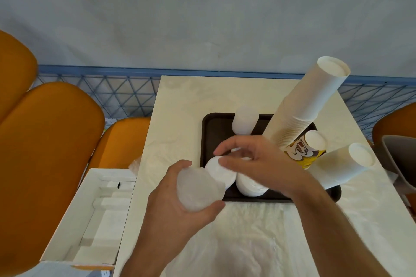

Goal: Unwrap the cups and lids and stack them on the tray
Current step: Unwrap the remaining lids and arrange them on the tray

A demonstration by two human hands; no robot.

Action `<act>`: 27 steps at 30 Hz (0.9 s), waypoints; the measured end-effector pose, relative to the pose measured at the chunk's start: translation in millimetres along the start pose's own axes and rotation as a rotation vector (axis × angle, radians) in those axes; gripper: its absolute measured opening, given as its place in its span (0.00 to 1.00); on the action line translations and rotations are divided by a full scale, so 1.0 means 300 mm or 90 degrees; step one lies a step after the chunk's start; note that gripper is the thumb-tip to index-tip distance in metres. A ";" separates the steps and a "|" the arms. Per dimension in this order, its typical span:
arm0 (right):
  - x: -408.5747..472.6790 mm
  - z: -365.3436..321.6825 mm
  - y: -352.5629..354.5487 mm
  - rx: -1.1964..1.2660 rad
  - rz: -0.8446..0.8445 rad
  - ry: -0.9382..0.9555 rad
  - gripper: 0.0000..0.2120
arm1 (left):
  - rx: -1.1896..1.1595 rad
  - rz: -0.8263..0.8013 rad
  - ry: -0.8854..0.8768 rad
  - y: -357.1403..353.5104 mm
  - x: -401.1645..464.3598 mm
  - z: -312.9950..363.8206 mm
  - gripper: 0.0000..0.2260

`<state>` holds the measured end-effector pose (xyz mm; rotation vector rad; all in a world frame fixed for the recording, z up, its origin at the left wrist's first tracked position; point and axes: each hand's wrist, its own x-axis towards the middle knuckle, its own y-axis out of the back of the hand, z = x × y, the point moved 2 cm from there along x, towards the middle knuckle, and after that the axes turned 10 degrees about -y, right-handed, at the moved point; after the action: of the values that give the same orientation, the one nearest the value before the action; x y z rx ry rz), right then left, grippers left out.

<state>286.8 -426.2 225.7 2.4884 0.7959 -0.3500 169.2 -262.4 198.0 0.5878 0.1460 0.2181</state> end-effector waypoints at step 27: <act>-0.170 0.064 0.034 0.106 -0.003 -0.018 0.13 | -0.044 -0.053 -0.097 -0.082 -0.057 0.110 0.34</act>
<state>250.7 -467.6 233.0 2.6290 0.7892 -0.4700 163.3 -304.0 212.6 0.5268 0.0153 0.0973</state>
